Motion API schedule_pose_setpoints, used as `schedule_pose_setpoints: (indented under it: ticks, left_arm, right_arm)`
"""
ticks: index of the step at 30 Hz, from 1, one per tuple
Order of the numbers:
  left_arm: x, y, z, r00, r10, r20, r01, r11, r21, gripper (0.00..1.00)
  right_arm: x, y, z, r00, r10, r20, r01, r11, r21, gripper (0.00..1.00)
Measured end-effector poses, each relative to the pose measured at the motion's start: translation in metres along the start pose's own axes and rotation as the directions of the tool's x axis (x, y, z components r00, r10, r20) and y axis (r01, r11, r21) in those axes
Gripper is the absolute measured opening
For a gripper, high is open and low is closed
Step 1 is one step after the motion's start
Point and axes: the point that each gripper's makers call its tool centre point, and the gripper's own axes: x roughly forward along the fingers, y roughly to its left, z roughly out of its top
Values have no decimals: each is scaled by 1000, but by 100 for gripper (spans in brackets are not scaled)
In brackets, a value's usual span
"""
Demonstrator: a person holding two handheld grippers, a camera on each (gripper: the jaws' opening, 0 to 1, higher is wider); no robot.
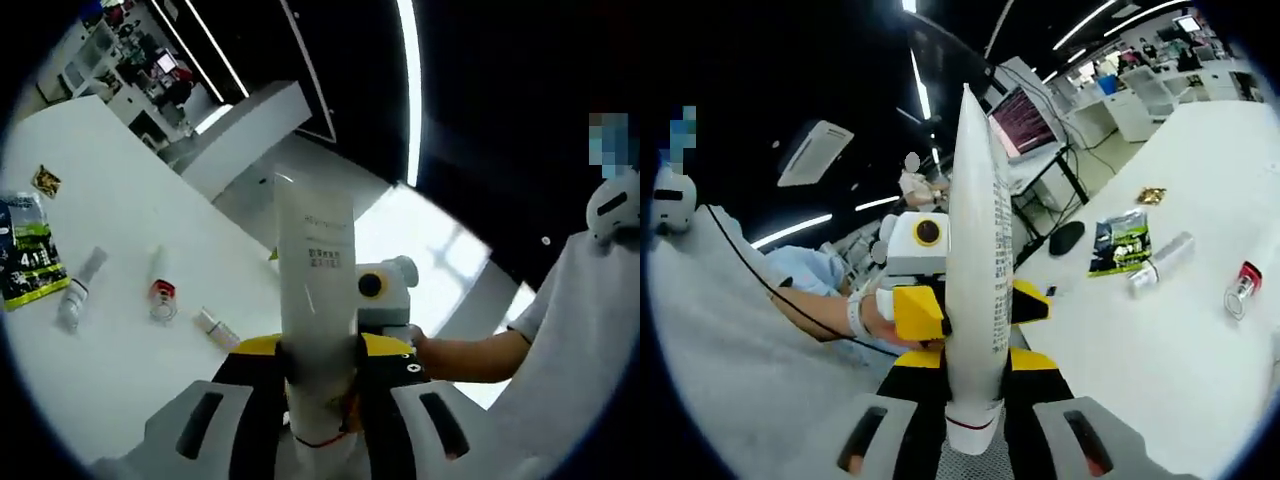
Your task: Arrange the skincare products in the storage area until every visible bottle or jar stands upright without overlapping.
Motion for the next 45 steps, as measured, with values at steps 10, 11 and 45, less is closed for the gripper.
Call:
schedule_pose_setpoints:
  ticks: [10, 11, 45]
  left_arm:
    - [-5, 13, -3, 995, 95, -23, -94, 995, 44, 20]
    - [-5, 15, -2, 993, 115, -22, -113, 992, 51, 20]
    - [-19, 49, 18, 948, 305, 92, -314, 944, 100, 19]
  right_arm:
    - [9, -10, -4, 997, -76, 23, 75, 996, 37, 15]
    - [10, -12, -4, 996, -89, 23, 88, 995, 47, 15]
    - [19, -48, 3, 927, -374, 7, 369, 912, -180, 20]
